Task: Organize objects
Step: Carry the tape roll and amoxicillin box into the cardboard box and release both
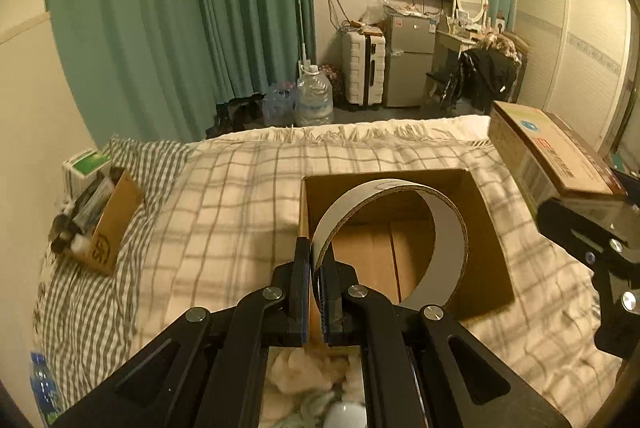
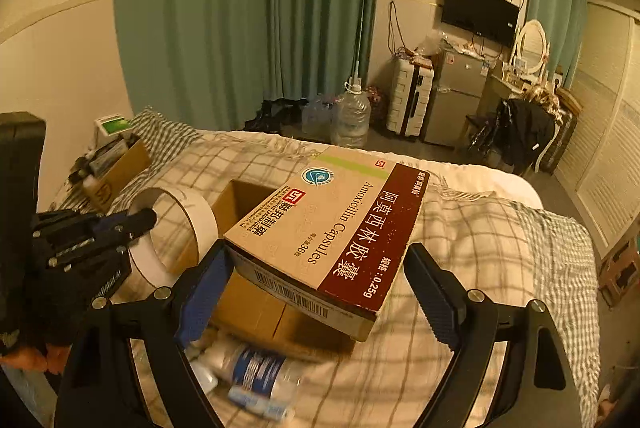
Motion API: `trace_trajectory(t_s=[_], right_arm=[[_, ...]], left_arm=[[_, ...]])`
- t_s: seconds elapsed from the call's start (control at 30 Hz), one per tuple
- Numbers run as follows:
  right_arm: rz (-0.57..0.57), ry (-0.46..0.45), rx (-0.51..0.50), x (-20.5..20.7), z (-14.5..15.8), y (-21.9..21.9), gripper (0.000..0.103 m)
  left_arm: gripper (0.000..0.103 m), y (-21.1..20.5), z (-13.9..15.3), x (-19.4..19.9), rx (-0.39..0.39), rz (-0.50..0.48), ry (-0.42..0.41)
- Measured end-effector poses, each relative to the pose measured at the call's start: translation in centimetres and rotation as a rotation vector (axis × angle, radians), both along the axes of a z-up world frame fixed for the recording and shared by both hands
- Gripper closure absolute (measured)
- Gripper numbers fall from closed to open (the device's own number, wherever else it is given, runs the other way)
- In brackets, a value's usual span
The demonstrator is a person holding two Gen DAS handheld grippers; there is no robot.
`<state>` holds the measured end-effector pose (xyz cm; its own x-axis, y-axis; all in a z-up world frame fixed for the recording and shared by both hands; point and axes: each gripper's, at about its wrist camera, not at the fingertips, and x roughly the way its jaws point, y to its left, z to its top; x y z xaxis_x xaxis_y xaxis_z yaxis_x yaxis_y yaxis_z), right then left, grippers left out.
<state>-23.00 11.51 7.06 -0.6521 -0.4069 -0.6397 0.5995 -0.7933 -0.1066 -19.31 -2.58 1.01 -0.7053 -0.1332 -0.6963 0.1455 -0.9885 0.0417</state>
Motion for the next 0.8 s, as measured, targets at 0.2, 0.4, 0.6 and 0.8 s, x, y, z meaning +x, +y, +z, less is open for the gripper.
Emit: trace_trajectory(t_s=[0.2,0.4,0.6,0.8], right_arm=[[0.008,-0.037,0.001,-4.2,-2.6,-2.0,0.016],[0.006,-0.071,-0.021,-6.6,-4.9,-2.7,0.016],[0.027,-0.082,-0.044,-7.4,-5.9,-2.3,0.016],[-0.01,-0.037,-0.095,-6.5,-3.7,-0.2,0.004]], left_arm=[[0.099,-0.1,-2.9,-4.3,-0.004,0.015,-0.056],[0.099,0.0,-4.9,-5.8,0.011,0.006,-0.079],[0.087,0.4,-5.4,-6.1,0.064,-0.029,-0.083],[0.018,1.2,-3.9,-4.6,0.016,-0.025,-0.04]])
